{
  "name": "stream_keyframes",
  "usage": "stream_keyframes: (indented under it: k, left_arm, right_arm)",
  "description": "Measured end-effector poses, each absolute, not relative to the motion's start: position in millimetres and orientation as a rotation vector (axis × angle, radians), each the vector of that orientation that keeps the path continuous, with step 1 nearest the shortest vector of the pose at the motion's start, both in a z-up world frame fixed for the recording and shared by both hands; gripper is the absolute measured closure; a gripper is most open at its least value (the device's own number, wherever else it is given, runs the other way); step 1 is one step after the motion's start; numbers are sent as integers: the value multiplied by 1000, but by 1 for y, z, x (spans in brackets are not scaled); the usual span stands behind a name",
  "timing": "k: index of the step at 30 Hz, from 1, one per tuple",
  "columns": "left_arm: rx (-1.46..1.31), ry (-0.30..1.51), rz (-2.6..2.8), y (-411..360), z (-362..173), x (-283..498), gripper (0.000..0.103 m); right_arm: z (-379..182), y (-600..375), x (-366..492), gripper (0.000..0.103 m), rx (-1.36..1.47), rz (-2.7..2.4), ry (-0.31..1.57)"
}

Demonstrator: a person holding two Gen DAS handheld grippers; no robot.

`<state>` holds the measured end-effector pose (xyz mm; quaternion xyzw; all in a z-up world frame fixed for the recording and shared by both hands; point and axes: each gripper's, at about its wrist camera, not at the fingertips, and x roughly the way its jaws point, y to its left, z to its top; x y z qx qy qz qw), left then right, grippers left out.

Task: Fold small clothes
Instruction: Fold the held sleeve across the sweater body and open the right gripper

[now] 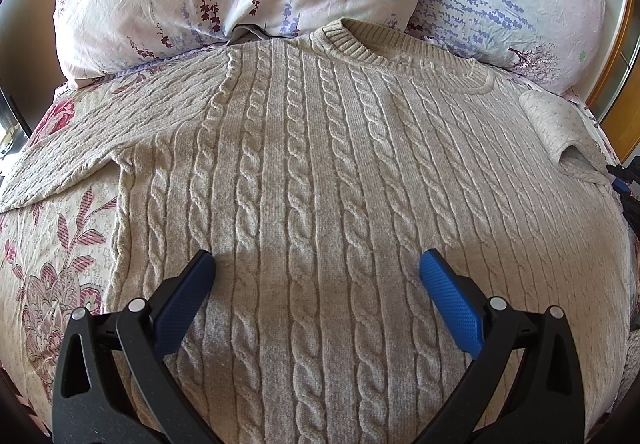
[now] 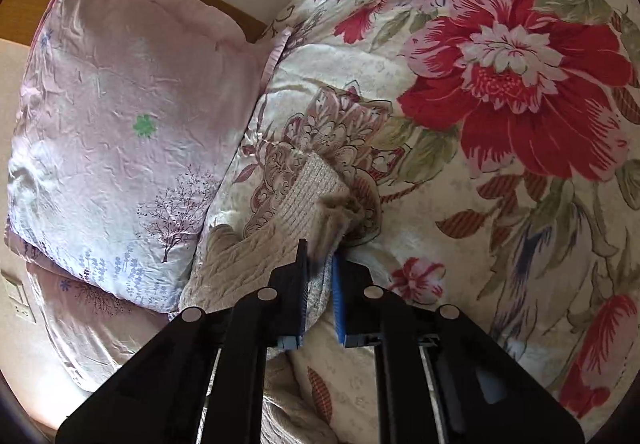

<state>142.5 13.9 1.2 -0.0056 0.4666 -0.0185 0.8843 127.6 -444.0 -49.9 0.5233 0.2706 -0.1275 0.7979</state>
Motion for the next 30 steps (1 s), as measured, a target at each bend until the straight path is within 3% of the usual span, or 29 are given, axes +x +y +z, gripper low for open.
stream_keyframes:
  k: [7, 13, 21, 30]
  left_arm:
    - [-15, 970, -40, 14, 1, 142, 2]
    - [-79, 953, -62, 22, 4, 140, 2]
    - [-316, 831, 37, 65, 14, 121, 2]
    - [-434, 787, 83, 85, 14, 113, 2]
  right_arm:
    - [24, -393, 149, 92, 979, 35, 444]
    - [59, -277, 198, 92, 854, 432, 488]
    - [-13, -115, 258, 93, 708, 653, 832]
    - [-53, -83, 264, 93, 702, 609, 963]
